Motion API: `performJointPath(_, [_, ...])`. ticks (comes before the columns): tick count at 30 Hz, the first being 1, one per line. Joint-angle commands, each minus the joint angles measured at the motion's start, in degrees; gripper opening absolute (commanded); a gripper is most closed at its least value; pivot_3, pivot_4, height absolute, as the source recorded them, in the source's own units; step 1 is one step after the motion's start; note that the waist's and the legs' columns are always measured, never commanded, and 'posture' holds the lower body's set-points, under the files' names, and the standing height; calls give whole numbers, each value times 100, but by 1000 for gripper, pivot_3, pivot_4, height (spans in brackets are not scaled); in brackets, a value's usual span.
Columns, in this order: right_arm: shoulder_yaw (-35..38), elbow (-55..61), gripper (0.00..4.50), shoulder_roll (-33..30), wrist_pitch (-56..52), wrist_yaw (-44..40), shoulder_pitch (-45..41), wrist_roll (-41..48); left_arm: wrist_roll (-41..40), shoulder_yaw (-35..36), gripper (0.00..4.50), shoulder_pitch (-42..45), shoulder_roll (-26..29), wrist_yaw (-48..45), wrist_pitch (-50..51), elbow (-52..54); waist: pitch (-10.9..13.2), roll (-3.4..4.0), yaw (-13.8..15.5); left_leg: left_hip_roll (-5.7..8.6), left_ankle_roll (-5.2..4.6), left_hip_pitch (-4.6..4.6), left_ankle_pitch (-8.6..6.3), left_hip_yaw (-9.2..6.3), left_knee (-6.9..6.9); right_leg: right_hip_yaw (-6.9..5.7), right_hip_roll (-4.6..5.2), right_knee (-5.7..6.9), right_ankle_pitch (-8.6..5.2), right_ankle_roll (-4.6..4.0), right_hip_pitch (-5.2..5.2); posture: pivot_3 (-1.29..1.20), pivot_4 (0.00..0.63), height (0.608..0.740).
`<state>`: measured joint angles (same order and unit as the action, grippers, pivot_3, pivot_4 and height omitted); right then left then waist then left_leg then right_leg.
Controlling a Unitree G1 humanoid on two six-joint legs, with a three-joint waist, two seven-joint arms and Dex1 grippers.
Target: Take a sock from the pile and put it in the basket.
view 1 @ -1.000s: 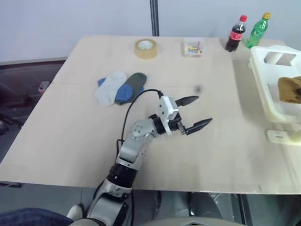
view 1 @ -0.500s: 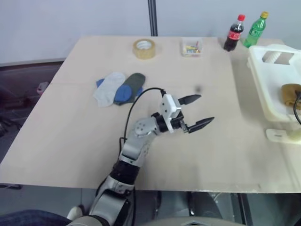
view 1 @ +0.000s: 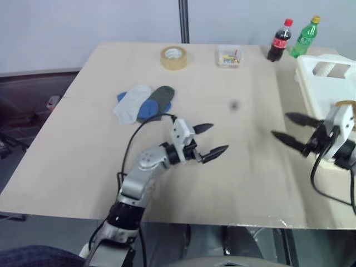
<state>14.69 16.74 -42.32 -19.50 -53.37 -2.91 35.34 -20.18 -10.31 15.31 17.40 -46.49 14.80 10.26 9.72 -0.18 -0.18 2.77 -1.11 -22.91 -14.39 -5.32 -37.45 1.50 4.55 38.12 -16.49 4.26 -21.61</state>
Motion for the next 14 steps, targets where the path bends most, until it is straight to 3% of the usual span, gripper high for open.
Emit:
performJointPath(1, [-114,262,3696,106,49,-181,503,31,-166,431,4500,-601,416,134,275,728,0,0,-13,-3,0,3,0,1,1,1,-2,0,0,0,0,0,150,738])
performJointPath(7, [34,-233,3696,-100,527,-749,1174,-311,-148,924,4500,-1714,916,609,757,1486,-1,1,-24,-3,-5,11,-3,7,0,8,-1,3,1,-1,2,0,150,738])
performJointPath(14, [313,-808,3696,-343,769,-1195,1211,-319,-403,1660,4500,-2545,1037,1046,1087,2162,-1,1,-39,-8,-5,15,-4,15,2,13,1,2,1,-1,2,0,150,738])
